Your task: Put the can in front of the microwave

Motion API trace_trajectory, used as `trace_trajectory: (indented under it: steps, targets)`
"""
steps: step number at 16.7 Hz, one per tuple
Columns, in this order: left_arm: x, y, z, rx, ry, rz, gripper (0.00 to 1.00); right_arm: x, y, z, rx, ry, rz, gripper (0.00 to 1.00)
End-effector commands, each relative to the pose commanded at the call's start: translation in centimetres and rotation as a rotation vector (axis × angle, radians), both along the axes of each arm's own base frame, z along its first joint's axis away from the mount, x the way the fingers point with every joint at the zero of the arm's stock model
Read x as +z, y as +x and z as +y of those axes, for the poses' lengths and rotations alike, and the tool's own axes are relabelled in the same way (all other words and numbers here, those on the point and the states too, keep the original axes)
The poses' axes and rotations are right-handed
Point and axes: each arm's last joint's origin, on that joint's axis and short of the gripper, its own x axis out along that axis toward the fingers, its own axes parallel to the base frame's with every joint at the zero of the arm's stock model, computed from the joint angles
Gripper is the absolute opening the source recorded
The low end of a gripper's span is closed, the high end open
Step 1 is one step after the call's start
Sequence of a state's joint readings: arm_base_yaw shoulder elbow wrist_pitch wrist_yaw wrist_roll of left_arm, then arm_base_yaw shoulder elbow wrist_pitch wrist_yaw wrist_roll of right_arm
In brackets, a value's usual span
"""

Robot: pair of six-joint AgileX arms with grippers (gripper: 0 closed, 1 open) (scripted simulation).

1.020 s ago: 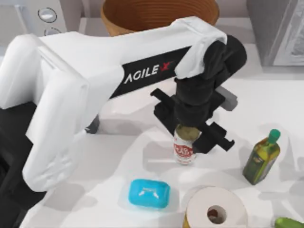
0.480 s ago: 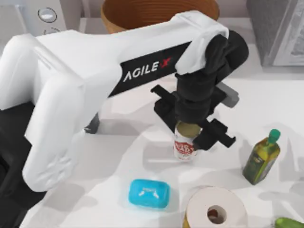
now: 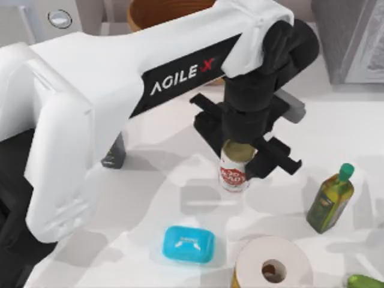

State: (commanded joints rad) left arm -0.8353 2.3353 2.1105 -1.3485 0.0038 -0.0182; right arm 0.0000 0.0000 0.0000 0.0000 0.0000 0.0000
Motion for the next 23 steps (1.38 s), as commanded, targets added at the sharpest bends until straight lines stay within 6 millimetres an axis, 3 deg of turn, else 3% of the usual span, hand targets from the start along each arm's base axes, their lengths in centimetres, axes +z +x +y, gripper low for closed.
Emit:
trace_trajectory:
  steps: [3,6,8,11,13,16,19,23]
  targets:
    - [1.3,1.2,1.2,0.006,-0.024,-0.032,0.0,0.0,0.0,0.0,0.0,0.0,0.0,1.0]
    - [4.5,5.0,5.8,0.044,-0.075,-0.123,0.0,0.0,0.0,0.0,0.0,0.0,0.0,1.0]
    - [6.3,8.2,11.1,0.105,-0.085,-0.18,0.0,0.0,0.0,0.0,0.0,0.0,0.0,1.0]
    - [7.0,12.0,22.6,0.293,-0.055,-0.206,0.0,0.0,0.0,0.0,0.0,0.0,0.0,1.0]
    - [5.9,12.7,29.8,0.448,-0.028,-0.173,0.0,0.0,0.0,0.0,0.0,0.0,0.0,1.0]
    - [3.3,11.8,37.4,0.655,-0.006,-0.08,0.0,0.0,0.0,0.0,0.0,0.0,0.0,1.0]
    - [1.4,10.8,40.8,0.775,-0.001,-0.01,0.0,0.0,0.0,0.0,0.0,0.0,0.0,1.0]
    - [1.2,10.7,41.1,0.786,-0.001,-0.004,0.0,0.0,0.0,0.0,0.0,0.0,0.0,1.0]
